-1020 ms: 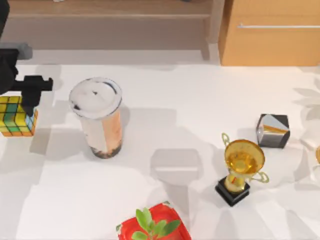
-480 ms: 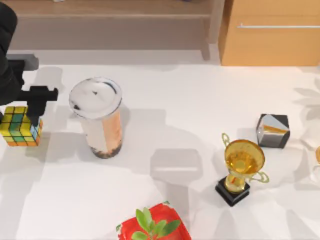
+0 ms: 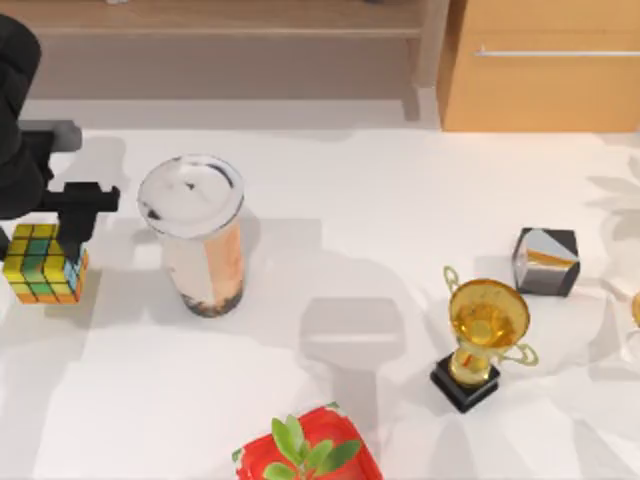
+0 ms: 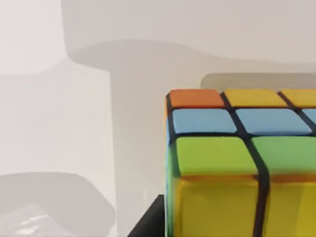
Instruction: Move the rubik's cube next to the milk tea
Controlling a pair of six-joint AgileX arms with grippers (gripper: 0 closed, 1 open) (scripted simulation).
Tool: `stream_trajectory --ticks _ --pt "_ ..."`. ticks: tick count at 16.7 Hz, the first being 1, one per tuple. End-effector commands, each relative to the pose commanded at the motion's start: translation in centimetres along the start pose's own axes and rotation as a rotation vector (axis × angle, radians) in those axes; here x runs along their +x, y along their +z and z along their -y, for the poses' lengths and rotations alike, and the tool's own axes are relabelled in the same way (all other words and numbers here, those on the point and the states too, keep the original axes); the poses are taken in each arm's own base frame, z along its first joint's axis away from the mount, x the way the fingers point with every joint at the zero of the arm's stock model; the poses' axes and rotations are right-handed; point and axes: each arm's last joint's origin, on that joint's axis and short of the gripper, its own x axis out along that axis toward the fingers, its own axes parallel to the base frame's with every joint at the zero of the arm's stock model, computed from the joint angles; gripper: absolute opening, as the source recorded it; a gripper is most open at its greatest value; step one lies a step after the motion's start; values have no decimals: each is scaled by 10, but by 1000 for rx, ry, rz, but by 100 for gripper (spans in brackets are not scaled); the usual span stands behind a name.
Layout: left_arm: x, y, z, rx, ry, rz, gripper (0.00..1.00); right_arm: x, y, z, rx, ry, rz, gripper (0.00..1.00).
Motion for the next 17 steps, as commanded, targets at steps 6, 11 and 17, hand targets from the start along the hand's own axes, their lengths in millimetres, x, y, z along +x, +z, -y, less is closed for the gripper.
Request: stream_trajectory --ticks 6,11,17 --pt "0 0 0 0 0 0 60 0 0 0 0 0 0 100" --pt "0 0 0 0 0 0 98 0 0 0 0 0 0 100" --pt "0 0 0 0 0 0 100 0 0 0 0 0 0 100"
